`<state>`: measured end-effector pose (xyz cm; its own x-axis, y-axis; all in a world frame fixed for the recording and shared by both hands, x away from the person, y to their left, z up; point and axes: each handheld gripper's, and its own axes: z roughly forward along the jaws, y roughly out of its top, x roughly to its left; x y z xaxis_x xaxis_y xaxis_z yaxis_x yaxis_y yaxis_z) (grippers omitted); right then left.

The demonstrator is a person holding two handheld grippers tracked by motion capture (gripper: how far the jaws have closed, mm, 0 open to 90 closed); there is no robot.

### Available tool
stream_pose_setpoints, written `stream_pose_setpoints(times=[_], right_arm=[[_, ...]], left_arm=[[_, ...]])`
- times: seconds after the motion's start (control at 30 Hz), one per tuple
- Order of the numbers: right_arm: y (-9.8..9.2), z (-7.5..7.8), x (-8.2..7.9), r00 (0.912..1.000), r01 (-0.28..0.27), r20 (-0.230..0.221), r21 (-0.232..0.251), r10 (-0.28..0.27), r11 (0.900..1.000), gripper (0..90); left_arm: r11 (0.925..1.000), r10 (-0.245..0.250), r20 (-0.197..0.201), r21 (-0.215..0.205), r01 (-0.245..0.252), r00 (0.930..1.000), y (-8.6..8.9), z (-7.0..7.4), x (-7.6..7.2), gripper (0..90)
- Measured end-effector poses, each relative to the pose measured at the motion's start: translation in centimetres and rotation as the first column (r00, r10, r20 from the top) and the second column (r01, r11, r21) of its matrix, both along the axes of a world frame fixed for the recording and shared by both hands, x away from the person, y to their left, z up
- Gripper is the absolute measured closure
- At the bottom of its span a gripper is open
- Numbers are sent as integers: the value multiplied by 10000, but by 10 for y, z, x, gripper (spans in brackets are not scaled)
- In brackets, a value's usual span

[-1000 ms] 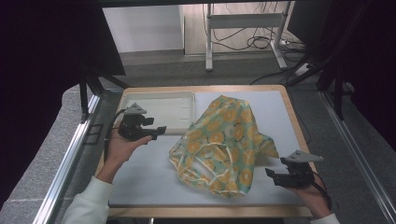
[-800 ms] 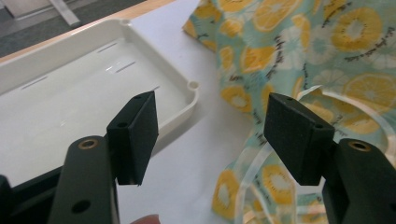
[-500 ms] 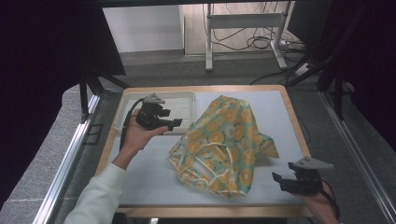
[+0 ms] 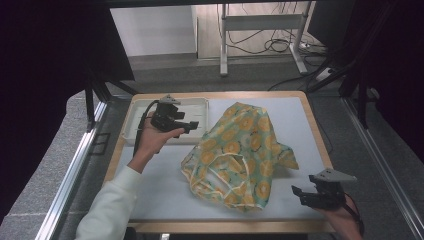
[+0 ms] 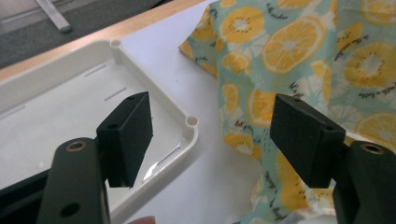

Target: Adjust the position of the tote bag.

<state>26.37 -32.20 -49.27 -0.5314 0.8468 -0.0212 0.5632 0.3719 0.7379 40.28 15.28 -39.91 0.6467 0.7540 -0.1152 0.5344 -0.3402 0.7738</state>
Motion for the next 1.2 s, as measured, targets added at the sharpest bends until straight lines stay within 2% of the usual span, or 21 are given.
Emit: stream_pose_setpoints(times=[0.1, 0.13, 0.43, 0.5, 0.7, 1.03, 1.13, 1.17, 1.2], right_arm=[[1, -1, 2, 10000, -48, -34, -22, 48, 10000, 244], [1, -1, 2, 10000, -64, -43, -28, 64, 10000, 243], [3, -2, 3, 9998, -167, -60, -77, 167, 9998, 244], [2, -3, 4, 9999, -159, -70, -101, 158, 9998, 243], [4, -4, 4, 9998, -188, -103, -190, 186, 9996, 243], [5, -5, 4, 9996, -237, -139, -248, 234, 9994, 244], [5, -5, 4, 9995, -273, -143, -287, 269, 9992, 243], [5, -5, 4, 9995, -273, -143, -287, 269, 9992, 243], [6, -5, 4, 9995, -291, -155, -296, 286, 9991, 243]], left_arm=[[9998, -114, 153, 155, 111, 9998, -8, 7, 1, 287], [9992, -151, 205, 382, 143, 9997, -14, 11, 3, 286], [9987, -173, 74, 483, 169, 9998, -34, 18, 20, 243], [9979, -273, -98, 587, 279, 9996, -41, 17, 25, 199], [9974, -310, -308, 643, 330, 9990, -51, 9, 34, 143], [9963, -425, -553, 724, 465, 9976, -60, 0, 44, 138], [9985, -336, -672, 401, 363, 9972, -66, -3, 56, 142], [9985, -336, -672, 401, 363, 9972, -66, -3, 56, 142], [9983, -406, -754, 379, 436, 9963, -73, -6, 62, 142]])
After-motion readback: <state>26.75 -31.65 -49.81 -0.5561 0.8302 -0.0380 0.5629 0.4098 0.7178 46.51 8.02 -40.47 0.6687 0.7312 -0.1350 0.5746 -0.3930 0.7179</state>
